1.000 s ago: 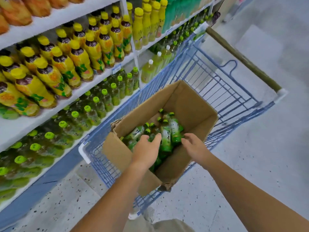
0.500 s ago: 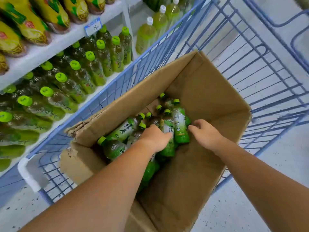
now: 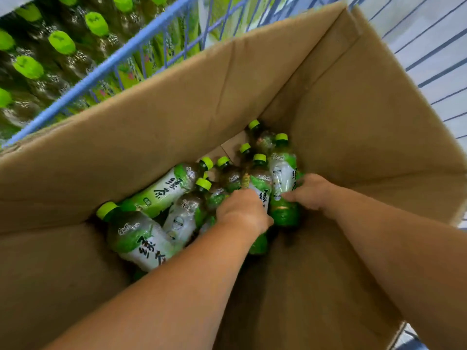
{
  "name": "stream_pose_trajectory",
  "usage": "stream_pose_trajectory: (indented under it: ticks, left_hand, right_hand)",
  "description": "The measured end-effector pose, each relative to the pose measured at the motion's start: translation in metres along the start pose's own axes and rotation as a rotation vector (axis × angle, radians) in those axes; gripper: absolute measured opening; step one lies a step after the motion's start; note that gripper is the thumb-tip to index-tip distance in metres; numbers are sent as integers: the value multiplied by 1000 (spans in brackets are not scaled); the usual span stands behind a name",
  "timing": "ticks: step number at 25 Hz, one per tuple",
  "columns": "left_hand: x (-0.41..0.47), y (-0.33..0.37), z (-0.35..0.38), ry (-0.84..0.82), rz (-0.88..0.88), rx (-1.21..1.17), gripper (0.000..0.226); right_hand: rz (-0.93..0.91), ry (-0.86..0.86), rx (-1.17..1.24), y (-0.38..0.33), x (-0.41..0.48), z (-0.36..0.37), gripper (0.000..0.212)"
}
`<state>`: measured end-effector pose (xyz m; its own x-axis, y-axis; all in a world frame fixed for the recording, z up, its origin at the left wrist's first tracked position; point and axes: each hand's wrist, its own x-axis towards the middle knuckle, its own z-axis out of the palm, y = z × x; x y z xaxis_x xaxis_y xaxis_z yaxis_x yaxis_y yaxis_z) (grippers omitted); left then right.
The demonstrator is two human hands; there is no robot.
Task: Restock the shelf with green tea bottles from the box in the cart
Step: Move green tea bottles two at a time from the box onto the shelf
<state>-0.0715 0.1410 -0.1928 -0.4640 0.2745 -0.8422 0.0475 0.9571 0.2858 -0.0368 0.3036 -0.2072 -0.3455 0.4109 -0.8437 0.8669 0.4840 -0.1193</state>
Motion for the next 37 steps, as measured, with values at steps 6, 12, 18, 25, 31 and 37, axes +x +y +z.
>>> stream_pose_trajectory:
  ticks: [6, 12, 18, 25, 31, 37]
  left_hand:
    - [9, 7, 12, -20, -100, 96, 84]
    - [-2, -3, -10, -103, -86, -69, 56]
    - [-43, -18, -47, -119, -136, -364, 37]
    - [-142, -46, -82, -66, -42, -557, 25]
    - [-244, -79, -114, 56, 152, -645, 27]
    - [-319, -122, -139, 204, 190, -838, 39]
  right_hand:
    - [98, -158, 268, 1, 20, -2, 44]
    - [59, -141, 362, -8, 2, 2, 30]
    - [21, -8, 453, -17, -40, -11, 29]
    - [-56, 61, 535, -31, -149, -12, 68]
    - [-196, 167, 610, -32, -272, -7, 35]
    - [-343, 313, 620, -55, -379, 12, 33]
